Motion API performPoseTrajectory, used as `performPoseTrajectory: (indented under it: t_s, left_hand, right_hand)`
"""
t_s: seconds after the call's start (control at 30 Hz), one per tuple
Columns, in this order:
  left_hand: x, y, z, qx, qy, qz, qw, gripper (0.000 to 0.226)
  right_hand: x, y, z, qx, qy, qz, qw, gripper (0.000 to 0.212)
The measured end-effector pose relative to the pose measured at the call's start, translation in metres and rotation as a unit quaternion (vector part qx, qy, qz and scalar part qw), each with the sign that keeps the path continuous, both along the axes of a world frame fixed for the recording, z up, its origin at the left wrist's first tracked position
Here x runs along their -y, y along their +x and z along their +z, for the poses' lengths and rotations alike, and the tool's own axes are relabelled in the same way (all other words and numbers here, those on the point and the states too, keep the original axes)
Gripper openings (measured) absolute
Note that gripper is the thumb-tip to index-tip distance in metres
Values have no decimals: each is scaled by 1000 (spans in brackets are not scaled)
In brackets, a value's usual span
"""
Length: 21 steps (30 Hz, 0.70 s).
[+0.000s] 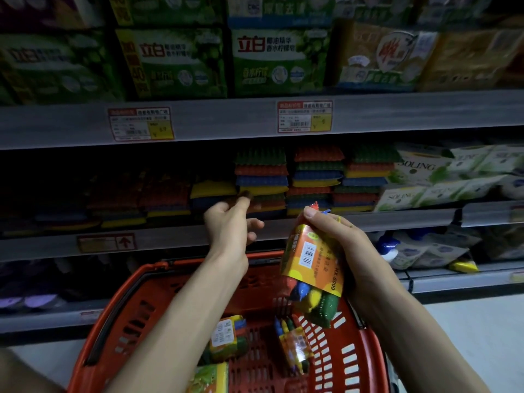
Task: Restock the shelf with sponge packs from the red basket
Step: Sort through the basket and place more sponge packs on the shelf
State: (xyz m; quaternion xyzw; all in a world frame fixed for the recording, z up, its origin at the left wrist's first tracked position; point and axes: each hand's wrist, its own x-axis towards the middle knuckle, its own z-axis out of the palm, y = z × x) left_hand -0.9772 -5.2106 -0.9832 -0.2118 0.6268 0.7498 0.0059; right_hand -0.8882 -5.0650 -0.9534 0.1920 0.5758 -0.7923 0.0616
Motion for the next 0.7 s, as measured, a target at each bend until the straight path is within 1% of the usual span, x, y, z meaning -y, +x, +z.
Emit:
performPoseTrajectory:
  t_s: [0.03,0.1,0.13,0.2,0.27,0.3,0.37,0.43,0.47,0.57,0.7]
  left_hand:
    - [1,1,1,0,1,-2,1000,23]
    - [2,4,3,-10,-7,-18,1000,17]
    - [4,7,2,-20,-25,-27,999,15]
    - [8,14,-2,-55,-86,-30,994,10]
    - [12,21,-5,-108,-159,-12,981,5]
    - [14,24,-6,-129,-194,-2,972,10]
    - [14,28,-5,-162,-243,6,956,26]
    - [13,26,-5,-183,-261,2,948,45]
    - [12,23,-5,-186,-263,0,947,51]
    - [8,13,-6,-184,-257,-12,949,58]
    - [5,10,-6,-190,-261,-27,946,57]
  right_hand:
    - [0,0,0,1,-1,1,1000,51]
    - [0,0,1,3,-6,2,1000,49]
    - [0,0,1,3,-8,3,1000,48]
    - [-1,1,1,4,-9,4,1000,43]
    - [-2,1,1,3,-12,6,1000,41]
    - [-2,1,1,3,-14,7,1000,41]
    - [-1,2,1,5,-12,10,1000,42]
    - [-1,2,2,5,-9,14,1000,42]
    - [-1,3,2,5,-7,15,1000,42]
    - [-1,3,2,6,-7,10,1000,41]
    - [-2,4,3,4,-4,7,1000,43]
